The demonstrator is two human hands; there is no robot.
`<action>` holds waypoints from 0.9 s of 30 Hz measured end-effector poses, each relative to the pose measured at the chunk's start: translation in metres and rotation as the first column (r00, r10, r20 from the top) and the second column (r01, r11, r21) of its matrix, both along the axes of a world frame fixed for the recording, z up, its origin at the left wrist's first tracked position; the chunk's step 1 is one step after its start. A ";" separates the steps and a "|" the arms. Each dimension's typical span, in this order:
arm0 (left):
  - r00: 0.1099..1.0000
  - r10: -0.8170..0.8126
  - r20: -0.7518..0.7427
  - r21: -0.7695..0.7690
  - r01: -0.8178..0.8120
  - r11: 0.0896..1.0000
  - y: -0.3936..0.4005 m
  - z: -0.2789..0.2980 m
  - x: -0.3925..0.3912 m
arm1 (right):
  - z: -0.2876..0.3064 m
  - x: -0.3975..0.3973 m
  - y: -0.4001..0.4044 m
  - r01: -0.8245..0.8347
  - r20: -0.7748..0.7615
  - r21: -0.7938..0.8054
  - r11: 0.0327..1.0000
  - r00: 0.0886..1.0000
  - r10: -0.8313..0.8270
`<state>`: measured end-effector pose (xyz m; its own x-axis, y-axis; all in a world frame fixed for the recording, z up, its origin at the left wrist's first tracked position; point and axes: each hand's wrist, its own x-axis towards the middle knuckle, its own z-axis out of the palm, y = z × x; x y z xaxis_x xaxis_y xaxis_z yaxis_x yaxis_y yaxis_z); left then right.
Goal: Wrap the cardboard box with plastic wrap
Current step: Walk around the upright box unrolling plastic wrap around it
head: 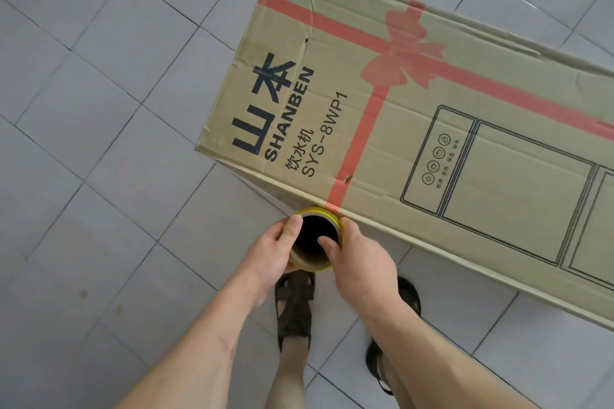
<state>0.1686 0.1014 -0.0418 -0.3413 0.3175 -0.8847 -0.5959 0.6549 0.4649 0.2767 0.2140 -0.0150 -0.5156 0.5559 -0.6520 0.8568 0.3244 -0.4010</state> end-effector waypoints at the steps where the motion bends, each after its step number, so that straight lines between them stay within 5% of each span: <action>1: 1.000 -0.014 0.014 -0.005 0.014 1.000 -0.001 0.000 0.003 | -0.001 0.006 0.001 0.034 -0.004 -0.011 0.999 0.999 -0.034; 6: 0.944 -0.306 -0.122 -0.113 0.294 0.949 0.004 -0.011 0.006 | -0.013 0.014 0.002 0.160 0.053 -0.243 0.957 0.987 -0.152; 9: 0.968 -0.221 -0.119 -0.146 0.203 0.968 0.008 -0.017 0.015 | -0.013 0.012 0.011 0.034 0.099 -0.094 0.995 0.995 -0.025; 12: 0.994 -0.099 0.049 -0.045 0.101 0.994 0.007 -0.010 0.038 | -0.006 0.023 0.021 -0.074 0.156 0.046 0.996 0.986 0.066; 14: 0.992 -0.102 0.077 -0.012 0.103 0.995 0.005 -0.008 0.045 | -0.005 0.034 0.018 -0.039 0.151 0.010 0.999 0.988 0.037; 19: 0.984 -0.090 -0.152 0.009 0.093 0.996 0.023 -0.008 0.043 | -0.013 0.041 0.022 0.156 0.014 -0.209 0.965 0.988 -0.157; 23: 0.986 -0.054 -0.156 -0.027 0.050 0.998 0.023 -0.013 0.066 | -0.016 0.047 0.033 0.071 0.037 -0.131 0.989 0.997 -0.067; 27: 0.975 0.189 -0.117 -0.032 -0.194 0.980 0.021 -0.013 0.106 | -0.018 0.062 0.036 0.000 -0.021 -0.015 1.000 1.000 -0.001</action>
<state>0.2746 0.1224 -0.0544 -0.4900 0.1988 -0.8488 -0.6578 0.5546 0.5096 0.3390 0.2498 -0.0327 -0.5288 0.5462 -0.6497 0.8484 0.3175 -0.4236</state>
